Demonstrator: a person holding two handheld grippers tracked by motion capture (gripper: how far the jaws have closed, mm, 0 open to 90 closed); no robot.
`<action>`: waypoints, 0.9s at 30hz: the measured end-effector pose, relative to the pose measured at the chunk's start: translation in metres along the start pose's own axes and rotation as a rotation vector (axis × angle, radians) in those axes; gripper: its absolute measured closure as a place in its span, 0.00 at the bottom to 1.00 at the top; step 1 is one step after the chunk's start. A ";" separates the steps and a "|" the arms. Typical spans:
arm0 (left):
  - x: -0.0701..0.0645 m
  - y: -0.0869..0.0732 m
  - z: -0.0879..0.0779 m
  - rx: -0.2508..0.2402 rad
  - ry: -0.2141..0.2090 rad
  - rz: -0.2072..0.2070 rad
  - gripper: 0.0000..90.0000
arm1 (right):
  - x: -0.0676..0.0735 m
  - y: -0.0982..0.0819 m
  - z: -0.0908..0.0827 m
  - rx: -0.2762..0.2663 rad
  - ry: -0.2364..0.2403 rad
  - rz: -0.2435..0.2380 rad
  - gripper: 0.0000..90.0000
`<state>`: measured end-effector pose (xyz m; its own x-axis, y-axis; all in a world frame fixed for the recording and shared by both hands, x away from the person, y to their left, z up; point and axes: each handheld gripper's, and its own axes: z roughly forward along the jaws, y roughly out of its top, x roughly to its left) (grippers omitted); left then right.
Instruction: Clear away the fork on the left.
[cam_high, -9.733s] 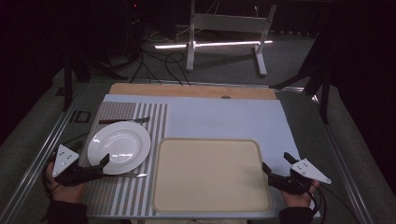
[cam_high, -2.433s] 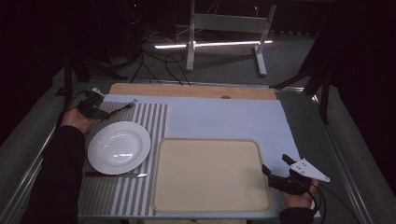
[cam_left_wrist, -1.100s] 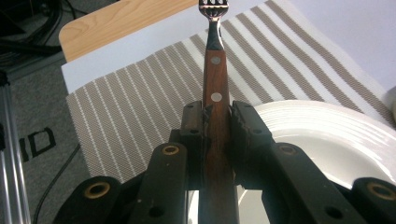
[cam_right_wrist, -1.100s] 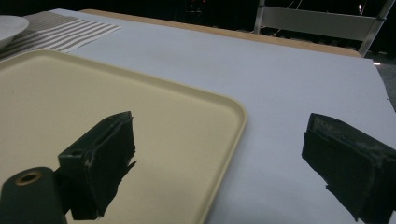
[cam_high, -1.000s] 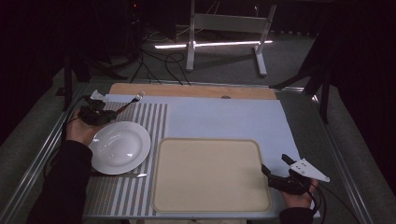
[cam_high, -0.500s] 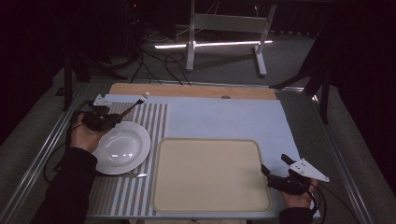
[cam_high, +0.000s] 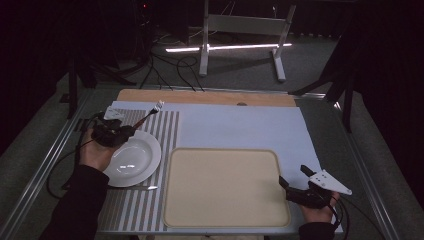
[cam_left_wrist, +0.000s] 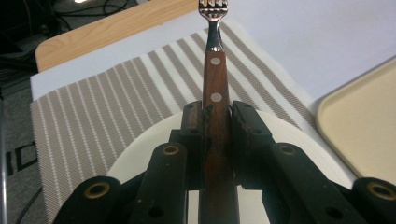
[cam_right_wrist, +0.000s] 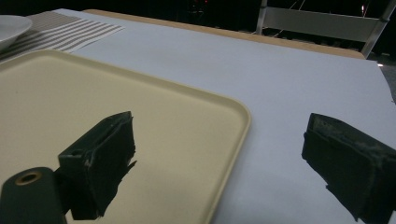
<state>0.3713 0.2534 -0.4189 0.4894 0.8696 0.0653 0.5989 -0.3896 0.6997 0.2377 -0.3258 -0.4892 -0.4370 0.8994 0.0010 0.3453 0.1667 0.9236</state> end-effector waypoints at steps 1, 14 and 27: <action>-0.002 0.000 0.000 -0.001 -0.001 -0.001 0.85 | 0.000 0.000 0.000 0.000 0.000 -0.001 0.10; -0.030 -0.009 -0.006 -0.037 0.013 -0.057 0.85 | 0.001 0.001 0.000 -0.004 0.003 -0.004 0.10; -0.061 -0.016 -0.003 -0.088 -0.018 -0.107 0.85 | 0.001 0.001 0.000 -0.006 0.004 -0.003 0.10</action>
<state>0.3299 0.2071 -0.4325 0.4374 0.8989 -0.0255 0.5909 -0.2659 0.7616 0.2379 -0.3248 -0.4883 -0.4417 0.8972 -0.0001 0.3389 0.1670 0.9259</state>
